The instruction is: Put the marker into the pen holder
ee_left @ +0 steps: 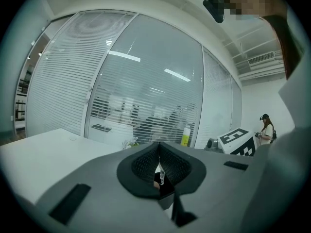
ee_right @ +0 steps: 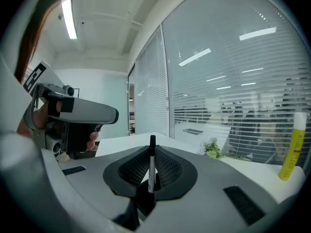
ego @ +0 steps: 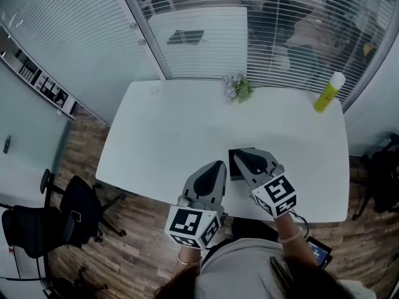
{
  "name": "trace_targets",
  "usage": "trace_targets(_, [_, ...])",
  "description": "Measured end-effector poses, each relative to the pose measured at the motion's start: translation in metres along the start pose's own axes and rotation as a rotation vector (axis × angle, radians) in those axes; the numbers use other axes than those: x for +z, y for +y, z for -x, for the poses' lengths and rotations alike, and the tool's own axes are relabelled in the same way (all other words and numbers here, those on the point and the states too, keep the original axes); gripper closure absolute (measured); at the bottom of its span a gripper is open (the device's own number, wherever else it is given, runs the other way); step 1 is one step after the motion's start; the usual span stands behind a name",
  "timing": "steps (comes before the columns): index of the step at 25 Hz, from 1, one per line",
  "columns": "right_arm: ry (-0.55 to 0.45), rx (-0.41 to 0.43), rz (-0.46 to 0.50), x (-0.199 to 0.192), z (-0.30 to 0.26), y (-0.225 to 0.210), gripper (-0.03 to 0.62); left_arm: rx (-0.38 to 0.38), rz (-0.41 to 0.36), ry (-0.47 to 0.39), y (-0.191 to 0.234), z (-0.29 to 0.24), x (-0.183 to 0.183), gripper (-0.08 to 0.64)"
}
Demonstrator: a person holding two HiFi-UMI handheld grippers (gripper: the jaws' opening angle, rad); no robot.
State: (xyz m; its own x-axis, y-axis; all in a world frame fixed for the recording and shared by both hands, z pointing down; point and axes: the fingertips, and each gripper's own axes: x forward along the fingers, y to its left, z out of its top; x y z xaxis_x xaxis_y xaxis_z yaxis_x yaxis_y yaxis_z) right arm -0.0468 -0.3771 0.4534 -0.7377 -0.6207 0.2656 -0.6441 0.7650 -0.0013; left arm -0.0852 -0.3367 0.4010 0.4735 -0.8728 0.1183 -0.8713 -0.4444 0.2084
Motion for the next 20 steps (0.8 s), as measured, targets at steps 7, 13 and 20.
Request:
trace_targets(7, [0.066,0.031,-0.002,-0.012,-0.009,0.001,0.537,0.0,0.012,-0.001,0.002,-0.006,0.0,0.54])
trace_targets(13, [0.14,0.06,0.019,-0.027,-0.017,0.005,0.537,0.001,0.022,0.002,0.005,-0.011,-0.003,0.54])
trace_targets(20, [0.189,0.075,0.027,-0.036,-0.022,0.008,0.537,0.012,0.032,0.008,0.012,-0.013,-0.006,0.54])
